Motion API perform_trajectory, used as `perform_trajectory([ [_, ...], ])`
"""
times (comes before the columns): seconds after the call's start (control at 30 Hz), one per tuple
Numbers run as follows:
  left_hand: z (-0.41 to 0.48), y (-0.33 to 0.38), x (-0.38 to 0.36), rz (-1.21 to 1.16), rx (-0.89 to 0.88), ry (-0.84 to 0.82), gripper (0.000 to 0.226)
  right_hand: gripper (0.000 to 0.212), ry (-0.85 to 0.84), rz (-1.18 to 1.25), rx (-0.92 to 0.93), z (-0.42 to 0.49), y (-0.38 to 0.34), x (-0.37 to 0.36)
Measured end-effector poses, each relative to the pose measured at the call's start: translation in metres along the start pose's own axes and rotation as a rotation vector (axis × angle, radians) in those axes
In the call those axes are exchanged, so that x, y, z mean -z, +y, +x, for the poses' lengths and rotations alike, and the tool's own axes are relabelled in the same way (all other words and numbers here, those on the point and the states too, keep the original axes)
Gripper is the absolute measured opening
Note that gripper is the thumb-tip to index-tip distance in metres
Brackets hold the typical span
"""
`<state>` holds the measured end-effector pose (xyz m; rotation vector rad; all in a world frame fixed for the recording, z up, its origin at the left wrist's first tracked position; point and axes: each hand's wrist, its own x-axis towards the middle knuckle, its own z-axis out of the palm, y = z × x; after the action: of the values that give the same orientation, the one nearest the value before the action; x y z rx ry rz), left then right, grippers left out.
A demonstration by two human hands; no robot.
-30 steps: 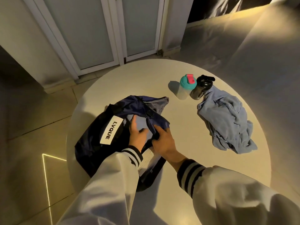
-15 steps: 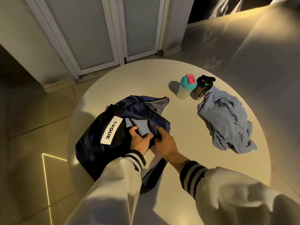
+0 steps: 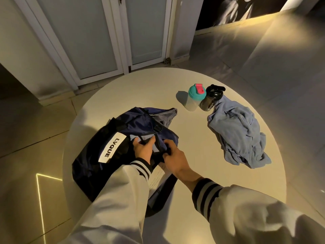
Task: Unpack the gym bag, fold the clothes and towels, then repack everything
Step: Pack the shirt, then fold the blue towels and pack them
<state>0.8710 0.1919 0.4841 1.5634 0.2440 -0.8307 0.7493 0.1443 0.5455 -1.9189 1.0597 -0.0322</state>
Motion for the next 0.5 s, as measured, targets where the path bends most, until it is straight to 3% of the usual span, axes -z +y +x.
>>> perform_trajectory([
  [0.1, 0.034, -0.017, -0.005, -0.01, 0.007, -0.062, 0.099, 0.05, -0.013, -0.095, 0.005, 0.009, 0.002, -0.004],
  [0.2, 0.0, 0.007, -0.006, -0.02, 0.028, -0.137, 0.085, 0.056, 0.023, -0.187, 0.002, 0.016, 0.004, -0.007],
  [0.33, -0.017, 0.019, -0.009, -0.165, 0.09, -0.209, 0.033, 0.058, 0.011, -0.193, 0.012, 0.02, 0.01, -0.007],
  [0.5, -0.006, 0.017, -0.012, -0.21, 0.068, -0.214, 0.045, 0.058, -0.008, -0.171, 0.025, 0.031, 0.012, -0.006],
])
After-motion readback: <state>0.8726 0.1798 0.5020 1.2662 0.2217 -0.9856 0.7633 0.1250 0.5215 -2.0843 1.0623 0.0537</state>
